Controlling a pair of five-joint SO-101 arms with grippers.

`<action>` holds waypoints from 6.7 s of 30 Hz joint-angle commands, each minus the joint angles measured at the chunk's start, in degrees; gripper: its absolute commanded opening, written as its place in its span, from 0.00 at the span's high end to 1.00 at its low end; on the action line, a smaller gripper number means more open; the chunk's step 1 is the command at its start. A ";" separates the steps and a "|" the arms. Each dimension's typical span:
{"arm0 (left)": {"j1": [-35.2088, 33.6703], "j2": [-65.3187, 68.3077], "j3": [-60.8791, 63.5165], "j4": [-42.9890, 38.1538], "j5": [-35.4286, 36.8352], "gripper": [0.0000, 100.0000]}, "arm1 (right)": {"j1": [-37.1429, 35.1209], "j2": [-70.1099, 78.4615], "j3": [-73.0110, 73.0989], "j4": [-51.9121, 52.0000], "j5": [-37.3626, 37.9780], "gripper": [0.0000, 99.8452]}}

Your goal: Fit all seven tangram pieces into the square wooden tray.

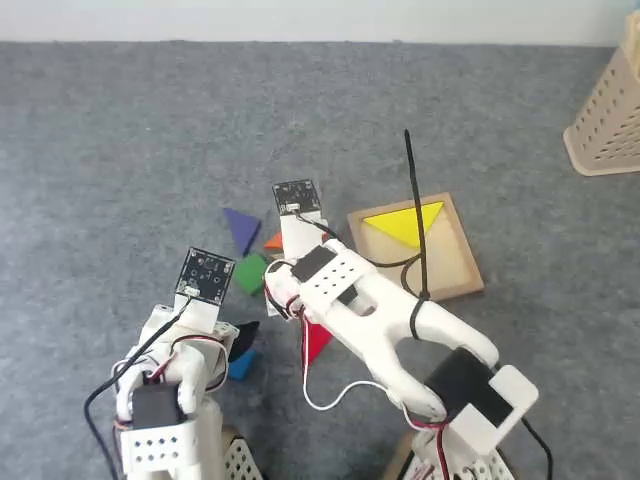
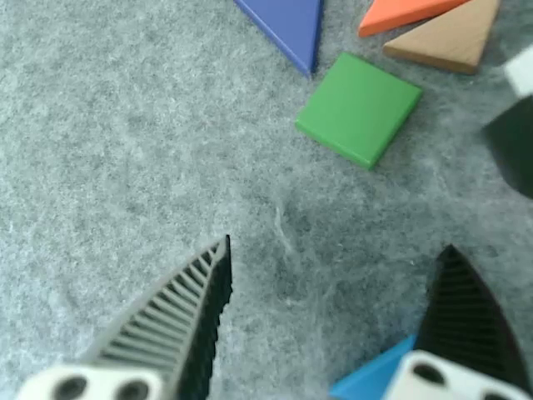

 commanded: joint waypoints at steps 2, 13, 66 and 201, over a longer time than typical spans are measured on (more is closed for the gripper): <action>0.09 -0.79 -0.31 0.00 -0.09 0.65 | 4.18 -4.18 -5.80 8.31 -0.70 0.69; 0.09 -0.79 -0.31 0.00 -0.09 0.65 | 5.76 -13.05 -4.48 13.67 7.82 0.69; 0.09 -0.79 -0.31 0.00 -0.09 0.65 | 7.25 -4.44 1.41 6.55 26.20 0.82; 0.09 -0.79 -0.31 0.00 -0.09 0.65 | -4.09 -5.32 7.56 0.75 26.55 0.64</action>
